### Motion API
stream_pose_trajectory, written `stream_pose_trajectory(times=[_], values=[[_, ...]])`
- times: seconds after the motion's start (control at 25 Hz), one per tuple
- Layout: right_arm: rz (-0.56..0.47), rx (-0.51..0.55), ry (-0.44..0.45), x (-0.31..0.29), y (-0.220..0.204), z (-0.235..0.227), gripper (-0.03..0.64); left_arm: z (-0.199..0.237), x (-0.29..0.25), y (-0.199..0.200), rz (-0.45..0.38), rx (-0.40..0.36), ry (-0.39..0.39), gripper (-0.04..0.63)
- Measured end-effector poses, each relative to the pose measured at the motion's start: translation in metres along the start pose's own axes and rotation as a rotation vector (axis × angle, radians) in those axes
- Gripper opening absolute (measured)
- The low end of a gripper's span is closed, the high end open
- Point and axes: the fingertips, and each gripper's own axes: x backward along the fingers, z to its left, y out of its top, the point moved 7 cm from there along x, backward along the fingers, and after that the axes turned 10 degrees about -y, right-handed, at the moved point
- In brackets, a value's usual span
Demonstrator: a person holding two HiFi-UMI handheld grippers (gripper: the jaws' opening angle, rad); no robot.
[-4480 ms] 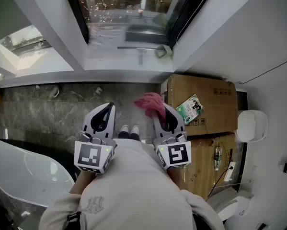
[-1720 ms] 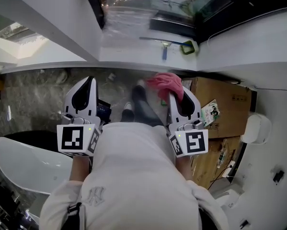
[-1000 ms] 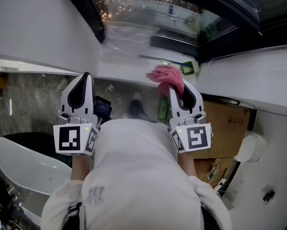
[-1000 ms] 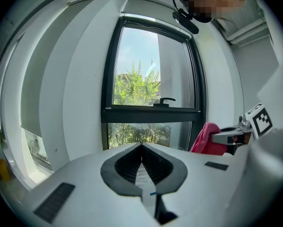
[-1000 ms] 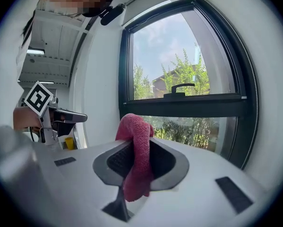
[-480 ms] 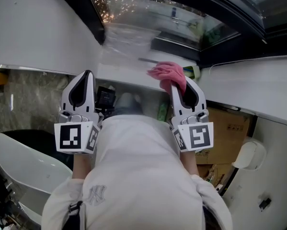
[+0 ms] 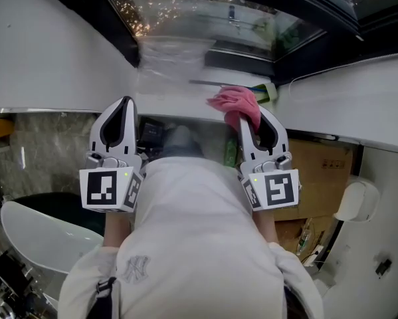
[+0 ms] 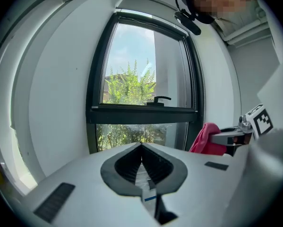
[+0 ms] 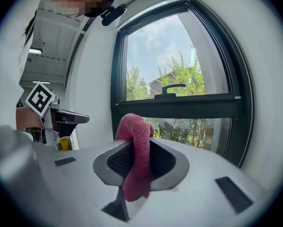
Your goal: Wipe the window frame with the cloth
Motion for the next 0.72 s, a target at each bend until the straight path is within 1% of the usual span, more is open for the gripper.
stream_pose_trajectory(times=[0.16,0.36,0.56,0.72], values=[[0.001,-0.01,-0.037,-0.002,0.002,0.005,0.081,0.009,-0.007,0.004,-0.002,-0.005,-0.037,0.009],[0.004,-0.025,-0.083,-0.019,0.012,0.017,0.081,0.03,-0.022,0.014,0.002,0.0,-0.1,0.009],[0.007,-0.029,-0.114,-0.042,0.023,0.036,0.08,0.051,-0.04,0.025,0.011,-0.022,-0.191,0.009],[0.003,-0.041,-0.138,-0.06,0.025,0.05,0.081,0.073,-0.05,0.028,-0.007,-0.012,-0.221,0.009]])
